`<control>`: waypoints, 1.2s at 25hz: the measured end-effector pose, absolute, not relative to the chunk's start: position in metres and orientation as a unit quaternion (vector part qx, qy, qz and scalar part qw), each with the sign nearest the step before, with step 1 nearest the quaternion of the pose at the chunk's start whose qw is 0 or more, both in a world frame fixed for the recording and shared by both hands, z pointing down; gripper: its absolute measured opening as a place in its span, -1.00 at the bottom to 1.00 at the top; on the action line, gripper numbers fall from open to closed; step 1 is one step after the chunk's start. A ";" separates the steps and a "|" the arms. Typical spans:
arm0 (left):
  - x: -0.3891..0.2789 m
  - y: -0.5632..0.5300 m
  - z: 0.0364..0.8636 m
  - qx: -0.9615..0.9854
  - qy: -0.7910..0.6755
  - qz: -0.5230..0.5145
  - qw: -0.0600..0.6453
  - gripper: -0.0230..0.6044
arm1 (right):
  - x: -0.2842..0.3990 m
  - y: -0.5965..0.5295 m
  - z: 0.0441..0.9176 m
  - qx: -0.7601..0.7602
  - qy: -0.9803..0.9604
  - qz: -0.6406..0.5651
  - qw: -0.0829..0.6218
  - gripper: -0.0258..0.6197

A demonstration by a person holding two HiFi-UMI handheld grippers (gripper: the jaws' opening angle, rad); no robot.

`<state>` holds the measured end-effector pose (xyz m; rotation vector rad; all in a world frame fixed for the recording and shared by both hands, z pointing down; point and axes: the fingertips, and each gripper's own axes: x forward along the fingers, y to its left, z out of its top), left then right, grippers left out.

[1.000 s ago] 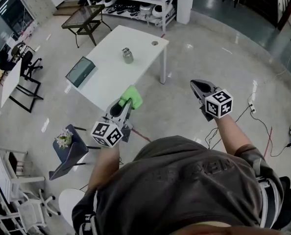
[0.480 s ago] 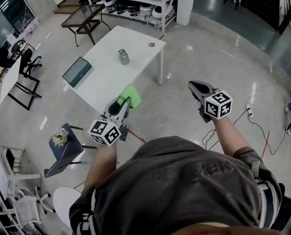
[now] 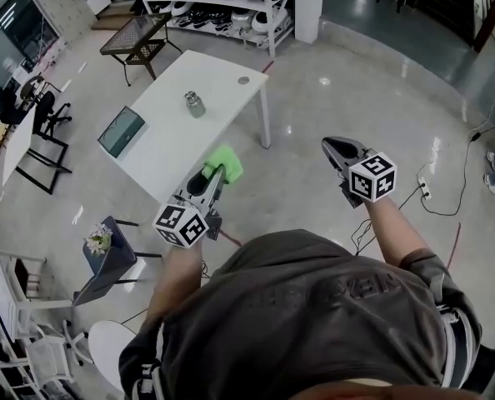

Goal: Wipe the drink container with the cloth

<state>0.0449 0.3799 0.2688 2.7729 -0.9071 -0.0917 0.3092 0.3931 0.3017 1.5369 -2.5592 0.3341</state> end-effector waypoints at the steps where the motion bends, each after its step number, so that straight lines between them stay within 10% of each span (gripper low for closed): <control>1: 0.048 0.377 0.269 0.944 -0.308 -0.030 0.111 -0.62 | 0.312 0.390 0.303 0.510 -0.850 0.112 0.068 -0.94; 30: 0.018 -0.042 0.281 0.971 -0.197 -0.033 0.134 -0.62 | 0.251 0.008 0.310 0.557 -0.815 0.133 0.086 -0.88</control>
